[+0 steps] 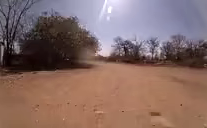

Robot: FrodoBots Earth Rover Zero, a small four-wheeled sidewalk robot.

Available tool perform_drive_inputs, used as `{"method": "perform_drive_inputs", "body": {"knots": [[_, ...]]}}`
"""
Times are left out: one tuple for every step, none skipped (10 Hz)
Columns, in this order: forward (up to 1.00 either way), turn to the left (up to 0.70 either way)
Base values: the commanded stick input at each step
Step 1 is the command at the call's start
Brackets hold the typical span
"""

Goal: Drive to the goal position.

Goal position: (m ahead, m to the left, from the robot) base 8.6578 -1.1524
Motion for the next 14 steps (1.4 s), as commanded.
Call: {"method": "perform_drive_inputs", "body": {"knots": [[1.00,0.00],[1.00,0.00],[1.00,0.00],[1.00,0.00],[1.00,0.00],[1.00,0.00],[1.00,0.00],[1.00,0.00],[1.00,0.00],[1.00,0.00],[1.00,0.00],[1.00,0.00],[1.00,0.00],[1.00,0.00]]}}
